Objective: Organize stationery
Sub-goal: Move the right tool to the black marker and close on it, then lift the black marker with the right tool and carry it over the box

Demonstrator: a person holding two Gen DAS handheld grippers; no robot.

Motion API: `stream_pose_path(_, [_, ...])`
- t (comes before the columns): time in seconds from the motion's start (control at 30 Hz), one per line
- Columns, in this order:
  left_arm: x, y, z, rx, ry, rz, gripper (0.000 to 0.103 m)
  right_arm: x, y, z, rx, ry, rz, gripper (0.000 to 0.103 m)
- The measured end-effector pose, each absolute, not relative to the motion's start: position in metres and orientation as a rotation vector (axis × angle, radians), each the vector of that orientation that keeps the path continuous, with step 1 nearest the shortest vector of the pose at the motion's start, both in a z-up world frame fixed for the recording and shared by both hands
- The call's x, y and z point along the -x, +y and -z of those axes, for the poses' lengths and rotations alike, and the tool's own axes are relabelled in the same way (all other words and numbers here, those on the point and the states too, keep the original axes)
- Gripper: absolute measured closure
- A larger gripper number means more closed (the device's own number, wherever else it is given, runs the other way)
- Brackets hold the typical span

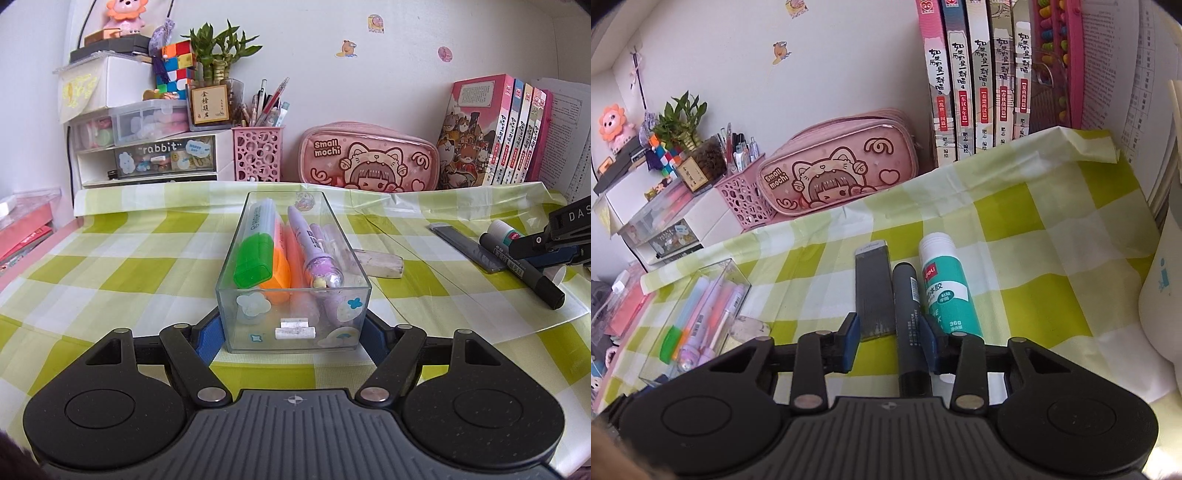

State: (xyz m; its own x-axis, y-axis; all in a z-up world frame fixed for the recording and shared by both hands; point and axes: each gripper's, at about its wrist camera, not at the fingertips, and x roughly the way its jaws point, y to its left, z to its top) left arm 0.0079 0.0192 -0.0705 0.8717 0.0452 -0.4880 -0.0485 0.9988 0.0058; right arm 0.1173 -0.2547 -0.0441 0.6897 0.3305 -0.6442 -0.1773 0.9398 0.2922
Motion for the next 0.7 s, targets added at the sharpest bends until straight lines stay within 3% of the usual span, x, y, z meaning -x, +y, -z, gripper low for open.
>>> stream_pose_path(0.27, [-0.008,0.019,0.07,0.007,0.51,-0.049,0.03,-0.109,-0.245,0.05,-0.077,0.805,-0.262,0.077])
stream_pose_path(0.7, [-0.008,0.019,0.07,0.007,0.51,-0.049,0.03,-0.104,-0.239,0.044,-0.054,0.886,-0.302,0.076])
